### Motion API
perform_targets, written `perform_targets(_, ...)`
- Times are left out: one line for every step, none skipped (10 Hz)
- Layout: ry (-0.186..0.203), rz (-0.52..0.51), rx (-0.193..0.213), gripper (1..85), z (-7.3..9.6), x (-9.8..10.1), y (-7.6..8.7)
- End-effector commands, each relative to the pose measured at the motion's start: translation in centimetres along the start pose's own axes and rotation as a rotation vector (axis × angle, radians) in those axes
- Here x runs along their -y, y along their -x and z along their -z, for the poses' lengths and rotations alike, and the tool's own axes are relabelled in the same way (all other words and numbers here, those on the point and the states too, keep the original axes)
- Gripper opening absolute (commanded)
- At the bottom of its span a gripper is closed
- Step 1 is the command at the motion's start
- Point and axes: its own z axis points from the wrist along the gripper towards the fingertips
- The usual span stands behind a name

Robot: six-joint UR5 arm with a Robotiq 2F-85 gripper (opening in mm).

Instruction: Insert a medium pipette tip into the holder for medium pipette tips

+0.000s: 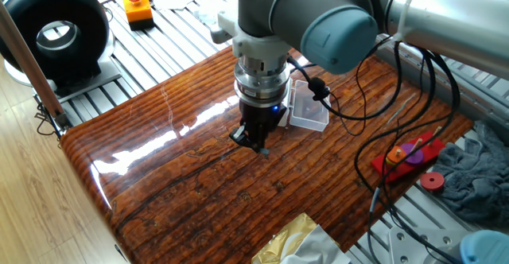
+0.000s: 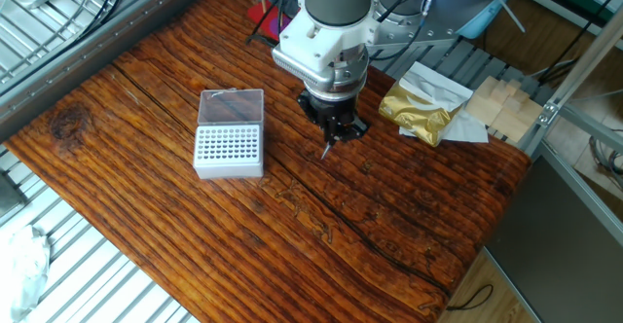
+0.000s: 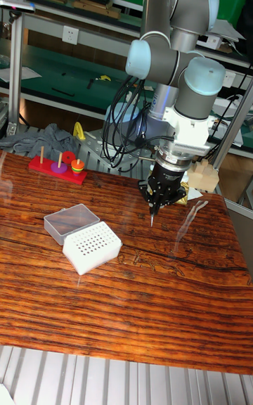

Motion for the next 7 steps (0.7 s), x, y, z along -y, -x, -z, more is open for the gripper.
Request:
perform_targets(0.008, 0.002, 0.004, 1.0, 0.1, -0.2, 0.1)
perform_targets(0.001, 0.002, 0.004, 1.0, 0.0, 0.1, 0.4)
perform_targets(0.001, 0.003, 0.007, 1.0, 0.0, 0.1, 0.6)
perform_targets(0.001, 0.008, 0.002, 1.0, 0.4, 0.3, 0.8)
perform_targets(0.003, 0.017, -0.012, 1.0, 1.0, 0.7, 0.8)
perform_targets(0.008, 0.028, -0.030, 1.0, 1.9, 0.9, 0.9)
perform_targets(0.011, 0.034, -0.053, 1.0, 3.0, 1.2, 1.0)
